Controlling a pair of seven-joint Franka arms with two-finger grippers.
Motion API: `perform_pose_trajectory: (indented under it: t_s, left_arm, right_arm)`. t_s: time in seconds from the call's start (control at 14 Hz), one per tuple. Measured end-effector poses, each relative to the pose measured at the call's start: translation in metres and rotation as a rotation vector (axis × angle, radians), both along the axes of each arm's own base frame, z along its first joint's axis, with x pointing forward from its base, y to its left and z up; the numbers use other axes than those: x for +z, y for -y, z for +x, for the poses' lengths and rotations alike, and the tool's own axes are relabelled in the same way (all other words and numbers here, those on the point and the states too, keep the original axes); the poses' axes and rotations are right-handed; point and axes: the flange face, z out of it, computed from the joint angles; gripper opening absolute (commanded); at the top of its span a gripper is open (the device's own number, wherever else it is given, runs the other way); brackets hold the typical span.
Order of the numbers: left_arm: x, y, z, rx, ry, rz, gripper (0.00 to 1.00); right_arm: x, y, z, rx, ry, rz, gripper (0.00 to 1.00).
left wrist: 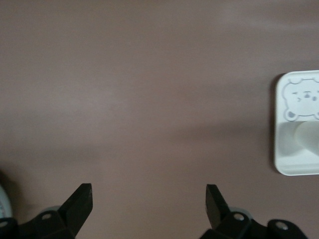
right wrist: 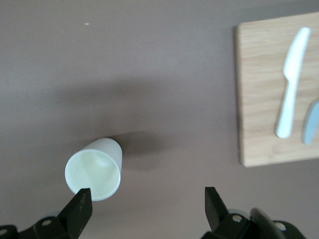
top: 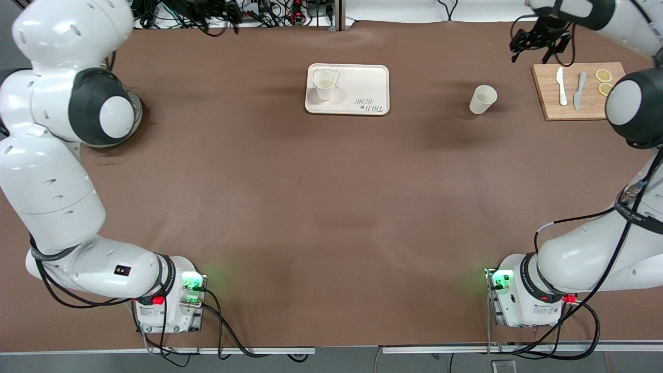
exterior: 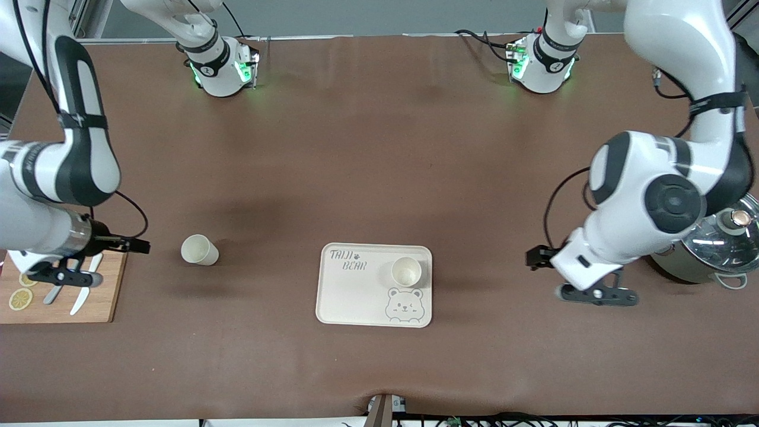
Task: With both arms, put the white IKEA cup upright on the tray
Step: 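Withdraw the left gripper while the right gripper reaches the other cup, then grasp the white cup near the cutting board with the right gripper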
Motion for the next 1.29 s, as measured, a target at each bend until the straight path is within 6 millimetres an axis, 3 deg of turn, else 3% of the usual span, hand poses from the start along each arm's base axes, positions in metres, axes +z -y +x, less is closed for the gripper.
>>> perform_pose_trajectory:
  t_s: [0.14,0.29,0.43,0.64,0.86,0.93,1.0,1.07,1.29]
  left_arm:
    - [0.007,-0.035,0.004,0.005,0.006,0.001,1.0]
    - [0.014,-0.054,0.003,0.023,0.012,0.001,1.0]
    - [0.031,-0.056,-0.004,0.026,0.004,0.003,1.0]
    - [0.079,-0.055,-0.029,0.032,-0.012,0.002,1.0]
    - [0.133,-0.06,-0.06,0.037,-0.008,0.006,1.0]
    - [0.147,-0.061,-0.069,0.038,-0.008,0.007,1.0]
    - [0.16,-0.062,-0.079,0.038,-0.009,0.009,1.0]
    - [0.171,-0.063,-0.087,0.038,-0.008,0.009,1.0]
    - [0.191,-0.063,-0.113,0.037,-0.004,-0.009,1.0]
  right_arm:
    - [-0.027,-0.007,0.004,0.035,-0.01,0.0,1.0]
    - [-0.047,-0.005,0.003,0.052,-0.021,0.002,1.0]
    - [-0.069,-0.004,-0.006,0.042,-0.022,0.023,1.0]
    - [-0.091,-0.011,-0.018,0.028,-0.035,0.058,1.0]
    - [-0.099,-0.019,-0.022,0.036,-0.037,0.061,0.5]
    - [-0.102,-0.02,-0.024,0.036,-0.032,0.06,0.3]
    - [-0.106,-0.02,-0.026,0.035,-0.023,0.059,0.19]
    - [-0.111,-0.019,-0.028,0.034,-0.014,0.057,0.0]
    - [-0.12,-0.022,-0.032,0.038,-0.014,0.056,0.0]
